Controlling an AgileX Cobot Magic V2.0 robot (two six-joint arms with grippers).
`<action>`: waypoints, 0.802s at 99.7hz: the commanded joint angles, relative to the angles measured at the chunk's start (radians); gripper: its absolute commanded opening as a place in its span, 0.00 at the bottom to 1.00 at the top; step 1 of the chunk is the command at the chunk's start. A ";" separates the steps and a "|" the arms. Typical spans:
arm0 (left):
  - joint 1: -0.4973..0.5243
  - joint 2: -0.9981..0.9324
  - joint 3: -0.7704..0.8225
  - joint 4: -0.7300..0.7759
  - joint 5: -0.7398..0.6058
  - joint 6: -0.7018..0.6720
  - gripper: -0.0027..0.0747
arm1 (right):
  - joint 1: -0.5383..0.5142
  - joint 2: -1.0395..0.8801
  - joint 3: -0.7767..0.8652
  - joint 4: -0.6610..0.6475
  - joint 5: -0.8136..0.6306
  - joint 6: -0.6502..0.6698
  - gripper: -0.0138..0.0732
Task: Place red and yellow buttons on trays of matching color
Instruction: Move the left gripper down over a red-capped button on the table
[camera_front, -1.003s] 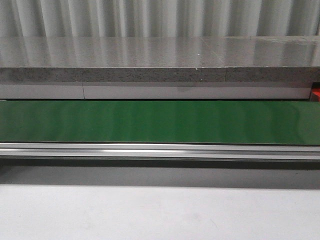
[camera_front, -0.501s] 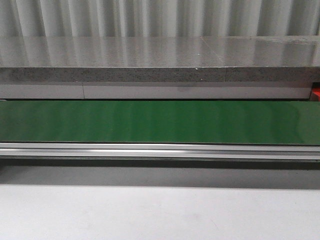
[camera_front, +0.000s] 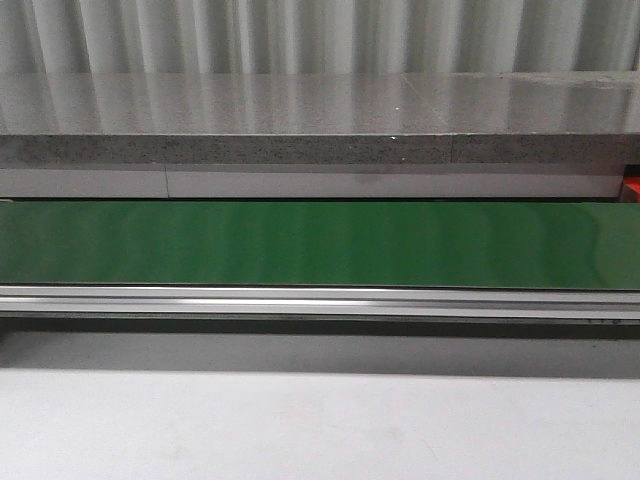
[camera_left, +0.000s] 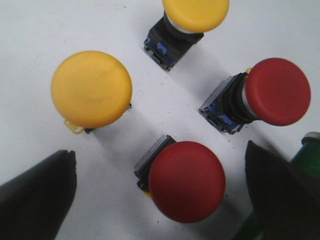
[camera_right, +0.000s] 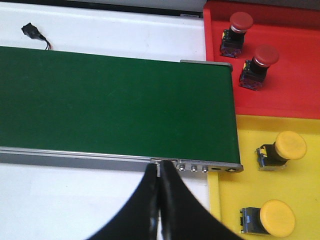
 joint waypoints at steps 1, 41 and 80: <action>0.004 -0.017 -0.030 -0.007 -0.049 -0.010 0.86 | 0.001 -0.004 -0.027 -0.003 -0.053 -0.007 0.08; 0.004 0.013 -0.030 -0.009 -0.058 -0.004 0.60 | 0.001 -0.004 -0.027 -0.003 -0.053 -0.007 0.08; 0.004 -0.136 -0.030 -0.009 -0.019 0.085 0.01 | 0.001 -0.004 -0.027 -0.003 -0.053 -0.007 0.08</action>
